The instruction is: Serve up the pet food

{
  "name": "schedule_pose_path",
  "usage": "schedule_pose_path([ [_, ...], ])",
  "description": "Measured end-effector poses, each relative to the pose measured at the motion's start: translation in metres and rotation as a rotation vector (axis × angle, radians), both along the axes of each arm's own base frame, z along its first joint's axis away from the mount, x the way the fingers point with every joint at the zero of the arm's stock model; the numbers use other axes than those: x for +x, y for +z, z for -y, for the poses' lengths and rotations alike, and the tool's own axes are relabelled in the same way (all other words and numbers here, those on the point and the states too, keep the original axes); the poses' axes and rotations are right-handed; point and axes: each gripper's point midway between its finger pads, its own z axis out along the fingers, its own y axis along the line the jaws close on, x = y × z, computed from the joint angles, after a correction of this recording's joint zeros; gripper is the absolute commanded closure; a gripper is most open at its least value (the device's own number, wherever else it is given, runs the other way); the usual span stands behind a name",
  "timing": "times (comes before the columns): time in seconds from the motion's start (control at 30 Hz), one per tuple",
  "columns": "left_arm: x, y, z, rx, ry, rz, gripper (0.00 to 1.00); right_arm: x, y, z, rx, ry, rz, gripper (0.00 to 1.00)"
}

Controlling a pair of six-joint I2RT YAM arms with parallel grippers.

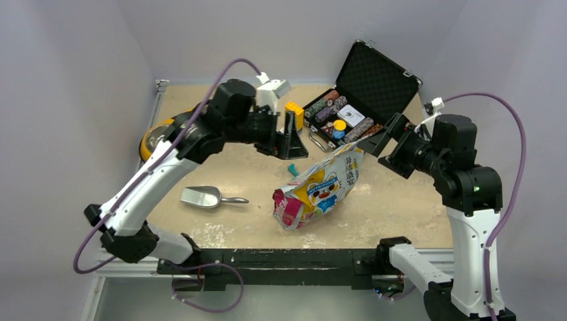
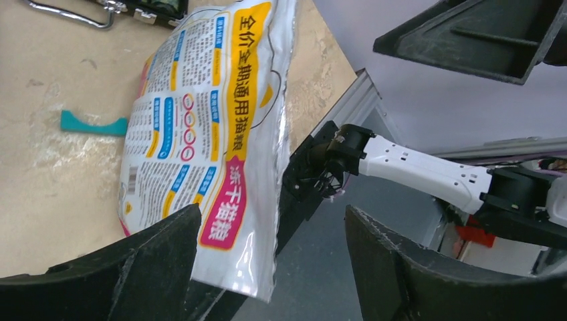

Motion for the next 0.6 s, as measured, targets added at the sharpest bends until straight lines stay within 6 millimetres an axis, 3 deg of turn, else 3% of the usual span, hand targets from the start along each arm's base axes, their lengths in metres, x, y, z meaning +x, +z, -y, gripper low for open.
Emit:
schedule_pose_path([
  [0.1,0.003,-0.01,0.032,0.062,-0.06,0.028,0.24,-0.006,-0.017,-0.005,0.028,0.013,-0.049,0.1],
  [0.27,0.017,-0.044,0.068,0.174,-0.094,0.024,0.32,-0.007,-0.02,-0.008,0.04,0.028,-0.065,0.1],
  [0.43,0.018,-0.07,0.074,0.242,-0.103,-0.02,0.18,-0.007,-0.027,-0.004,-0.006,0.039,-0.077,0.11],
  [0.6,0.001,-0.075,0.082,0.263,-0.141,-0.022,0.21,-0.007,-0.033,-0.001,-0.047,0.056,-0.083,0.11],
])
